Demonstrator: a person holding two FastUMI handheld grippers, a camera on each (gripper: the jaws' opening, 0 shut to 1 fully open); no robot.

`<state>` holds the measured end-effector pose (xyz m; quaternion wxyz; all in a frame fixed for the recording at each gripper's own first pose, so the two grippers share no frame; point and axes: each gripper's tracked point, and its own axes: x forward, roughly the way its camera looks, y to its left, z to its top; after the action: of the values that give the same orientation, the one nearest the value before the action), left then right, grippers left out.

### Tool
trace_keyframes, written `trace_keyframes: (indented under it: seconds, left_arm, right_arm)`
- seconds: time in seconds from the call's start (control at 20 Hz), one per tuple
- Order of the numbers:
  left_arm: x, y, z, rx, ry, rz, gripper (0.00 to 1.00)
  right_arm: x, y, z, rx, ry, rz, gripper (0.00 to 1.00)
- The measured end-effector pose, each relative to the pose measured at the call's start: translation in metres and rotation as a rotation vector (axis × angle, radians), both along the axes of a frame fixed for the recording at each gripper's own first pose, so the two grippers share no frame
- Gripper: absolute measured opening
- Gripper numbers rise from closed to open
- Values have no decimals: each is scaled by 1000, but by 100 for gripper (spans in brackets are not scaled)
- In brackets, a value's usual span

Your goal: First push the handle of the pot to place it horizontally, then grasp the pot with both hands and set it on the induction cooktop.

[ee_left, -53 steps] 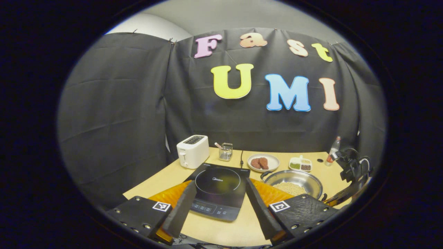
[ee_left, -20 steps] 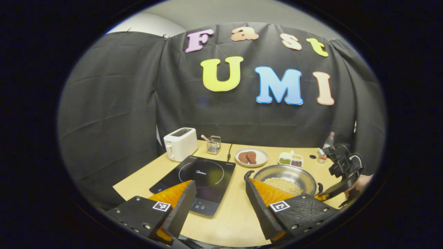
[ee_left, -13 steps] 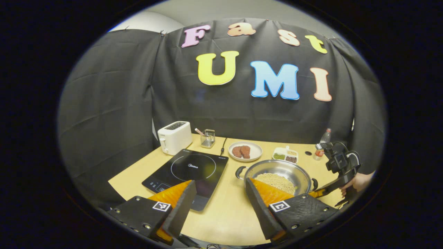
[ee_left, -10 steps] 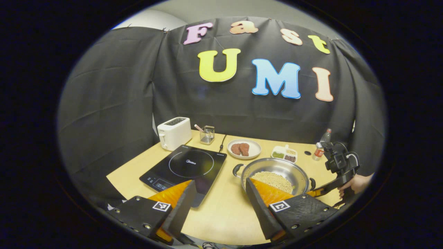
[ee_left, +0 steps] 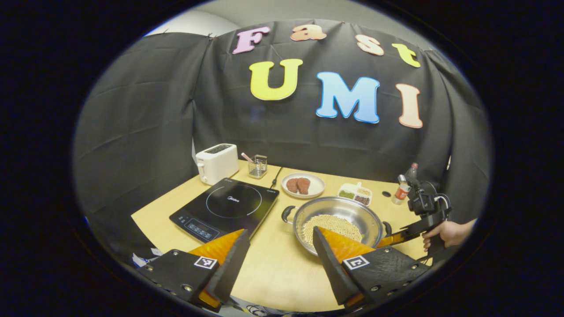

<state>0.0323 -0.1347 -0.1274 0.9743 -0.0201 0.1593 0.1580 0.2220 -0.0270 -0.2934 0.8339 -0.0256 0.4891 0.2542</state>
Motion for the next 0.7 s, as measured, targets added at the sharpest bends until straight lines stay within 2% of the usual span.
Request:
trace_keyframes:
  seconds: [0.25, 0.4, 0.5, 0.55, 0.6, 0.7]
  left_arm:
    - [5, -2, 9, 12, -9, -11, 87]
    - [12, 7, 7, -9, -2, -18, 88]
    - [22, 19, 1, -21, 9, -29, 88]
    - [27, 24, -2, -28, 18, -41, 88]
    - [34, 29, -5, -32, 28, -60, 88]
    - [47, 36, -15, -54, 59, -107, 88]
  right_arm:
    - [11, -6, -2, 14, -15, -39, 2]
    - [15, -23, 1, -29, -57, -72, 2]
    - [12, -34, 5, -35, -69, -102, 10]
    - [11, -40, 8, -40, -74, -123, 27]
    - [7, -44, 14, -28, -81, -136, 32]
    - [-2, -45, 28, 3, -103, -157, 65]
